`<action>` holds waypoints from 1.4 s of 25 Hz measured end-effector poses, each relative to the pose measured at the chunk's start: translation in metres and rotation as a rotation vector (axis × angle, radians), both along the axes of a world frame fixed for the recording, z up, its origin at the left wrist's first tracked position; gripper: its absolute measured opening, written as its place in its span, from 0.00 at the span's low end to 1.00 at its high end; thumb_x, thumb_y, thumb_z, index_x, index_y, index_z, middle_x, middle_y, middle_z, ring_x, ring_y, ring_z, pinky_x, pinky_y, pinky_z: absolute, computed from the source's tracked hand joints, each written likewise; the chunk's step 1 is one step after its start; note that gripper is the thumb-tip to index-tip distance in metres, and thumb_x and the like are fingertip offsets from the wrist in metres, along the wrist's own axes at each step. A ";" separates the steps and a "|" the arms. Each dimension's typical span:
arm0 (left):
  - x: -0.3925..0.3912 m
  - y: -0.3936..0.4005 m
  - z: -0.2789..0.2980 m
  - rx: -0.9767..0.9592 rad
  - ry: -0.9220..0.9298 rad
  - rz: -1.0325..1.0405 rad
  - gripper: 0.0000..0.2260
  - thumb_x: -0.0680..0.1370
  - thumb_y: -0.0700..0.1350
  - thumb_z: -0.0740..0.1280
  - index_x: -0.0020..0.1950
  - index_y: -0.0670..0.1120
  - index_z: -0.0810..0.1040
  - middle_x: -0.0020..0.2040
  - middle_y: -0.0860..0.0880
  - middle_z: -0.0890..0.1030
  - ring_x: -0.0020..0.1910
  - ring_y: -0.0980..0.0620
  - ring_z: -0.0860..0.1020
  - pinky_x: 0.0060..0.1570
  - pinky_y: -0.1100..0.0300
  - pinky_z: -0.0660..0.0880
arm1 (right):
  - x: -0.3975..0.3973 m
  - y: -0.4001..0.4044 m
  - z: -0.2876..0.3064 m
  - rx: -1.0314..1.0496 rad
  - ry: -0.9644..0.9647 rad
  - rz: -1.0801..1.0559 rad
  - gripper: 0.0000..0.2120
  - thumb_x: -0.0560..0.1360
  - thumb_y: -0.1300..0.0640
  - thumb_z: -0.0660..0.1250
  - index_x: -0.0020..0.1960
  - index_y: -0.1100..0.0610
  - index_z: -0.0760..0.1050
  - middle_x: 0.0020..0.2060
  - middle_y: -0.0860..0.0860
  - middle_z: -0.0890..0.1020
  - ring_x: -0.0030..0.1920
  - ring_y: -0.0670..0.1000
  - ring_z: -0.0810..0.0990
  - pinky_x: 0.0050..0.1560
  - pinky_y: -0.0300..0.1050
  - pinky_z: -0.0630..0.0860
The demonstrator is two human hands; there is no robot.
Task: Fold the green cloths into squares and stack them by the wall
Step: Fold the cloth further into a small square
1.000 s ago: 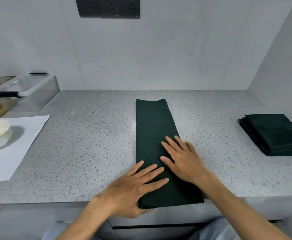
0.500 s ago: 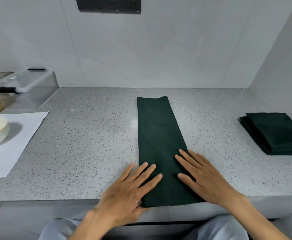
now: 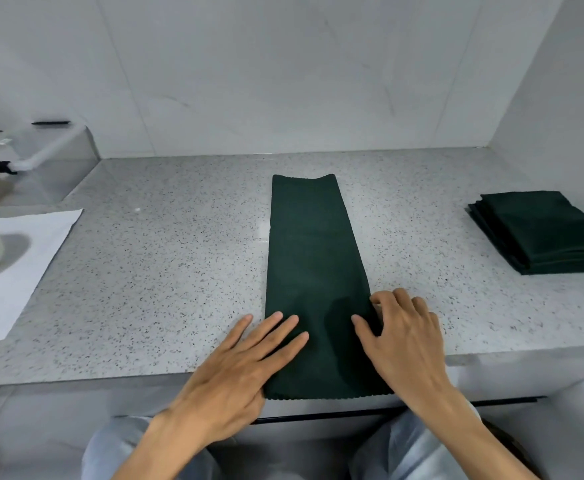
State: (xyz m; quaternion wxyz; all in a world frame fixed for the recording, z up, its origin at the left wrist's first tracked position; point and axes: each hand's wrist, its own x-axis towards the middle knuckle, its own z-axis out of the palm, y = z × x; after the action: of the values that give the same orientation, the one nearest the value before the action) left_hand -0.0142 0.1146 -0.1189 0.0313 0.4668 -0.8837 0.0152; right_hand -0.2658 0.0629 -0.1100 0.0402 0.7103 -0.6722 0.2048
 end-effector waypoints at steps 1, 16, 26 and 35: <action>0.000 0.000 -0.001 -0.019 -0.007 0.005 0.39 0.69 0.39 0.43 0.81 0.53 0.43 0.81 0.53 0.46 0.79 0.53 0.43 0.74 0.49 0.45 | 0.001 0.000 0.000 -0.024 0.010 -0.007 0.17 0.70 0.45 0.72 0.50 0.57 0.78 0.43 0.52 0.79 0.42 0.57 0.77 0.42 0.53 0.75; -0.009 -0.009 -0.001 -0.045 -0.081 -0.046 0.42 0.67 0.38 0.61 0.81 0.50 0.52 0.80 0.49 0.56 0.79 0.50 0.54 0.73 0.47 0.50 | -0.007 -0.018 0.014 0.182 -0.273 0.037 0.05 0.77 0.52 0.68 0.49 0.50 0.73 0.36 0.44 0.78 0.38 0.47 0.77 0.42 0.45 0.74; -0.008 0.004 0.015 0.068 0.072 -0.080 0.37 0.65 0.39 0.51 0.76 0.50 0.66 0.76 0.55 0.66 0.76 0.57 0.62 0.72 0.53 0.55 | -0.078 0.018 -0.022 0.009 0.186 0.729 0.35 0.67 0.58 0.68 0.73 0.50 0.68 0.75 0.45 0.65 0.77 0.52 0.60 0.72 0.53 0.60; -0.007 -0.030 0.037 0.315 0.763 0.337 0.12 0.72 0.69 0.66 0.43 0.62 0.78 0.43 0.64 0.79 0.46 0.62 0.76 0.48 0.60 0.74 | -0.039 -0.033 0.010 0.349 -0.748 0.513 0.25 0.77 0.40 0.62 0.34 0.59 0.68 0.28 0.44 0.66 0.30 0.44 0.64 0.32 0.43 0.61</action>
State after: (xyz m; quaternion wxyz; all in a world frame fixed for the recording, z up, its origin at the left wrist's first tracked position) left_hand -0.0211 0.0848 -0.0823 0.2808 0.5755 -0.7120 -0.2882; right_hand -0.3048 0.0295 -0.1002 -0.3758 0.7269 -0.4681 0.3335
